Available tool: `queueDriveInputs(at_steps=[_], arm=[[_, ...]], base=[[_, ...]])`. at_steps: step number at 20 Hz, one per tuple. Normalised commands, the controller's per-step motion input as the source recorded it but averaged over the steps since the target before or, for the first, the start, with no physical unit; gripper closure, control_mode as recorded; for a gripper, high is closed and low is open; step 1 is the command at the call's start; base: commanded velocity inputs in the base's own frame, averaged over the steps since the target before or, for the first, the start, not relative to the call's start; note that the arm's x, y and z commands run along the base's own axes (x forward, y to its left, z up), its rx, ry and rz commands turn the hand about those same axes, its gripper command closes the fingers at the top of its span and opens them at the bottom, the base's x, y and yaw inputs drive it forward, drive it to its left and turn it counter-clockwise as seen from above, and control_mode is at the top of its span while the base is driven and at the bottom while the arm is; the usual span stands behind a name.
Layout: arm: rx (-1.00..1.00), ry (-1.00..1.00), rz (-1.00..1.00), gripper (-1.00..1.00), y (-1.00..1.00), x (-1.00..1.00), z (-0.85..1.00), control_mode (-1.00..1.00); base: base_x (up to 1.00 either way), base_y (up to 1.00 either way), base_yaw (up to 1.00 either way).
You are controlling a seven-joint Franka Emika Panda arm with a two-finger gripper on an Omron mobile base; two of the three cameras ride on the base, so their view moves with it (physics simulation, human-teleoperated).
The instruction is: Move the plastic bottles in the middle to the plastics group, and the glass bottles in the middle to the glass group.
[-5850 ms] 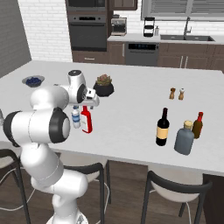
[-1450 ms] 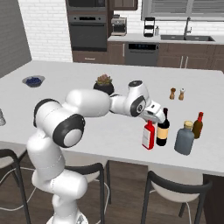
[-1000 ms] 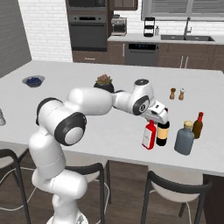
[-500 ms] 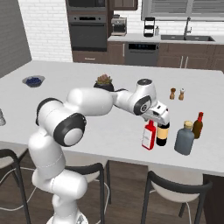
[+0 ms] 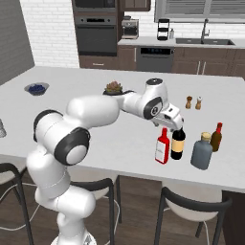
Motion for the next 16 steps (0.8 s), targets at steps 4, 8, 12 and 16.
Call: queueDriveInputs(at_steps=[4, 8, 12, 16], arm=[[0.00, 0.00, 0.00, -1.00, 0.39, -0.26, 0.65, -1.00], [0.00, 0.00, 0.00, -1.00, 0.87, -0.58, 0.12, -1.00], [0.00, 0.00, 0.02, -1.00, 1.00, -0.52, 0.00, -1.00], [0.00, 0.03, 0.00, -1.00, 1.00, -0.15, 0.00, -1.00]], base=[[0.00, 0.00, 0.00], [0.00, 0.00, 0.00], [0.00, 0.00, 0.00], [0.00, 0.00, 0.00]])
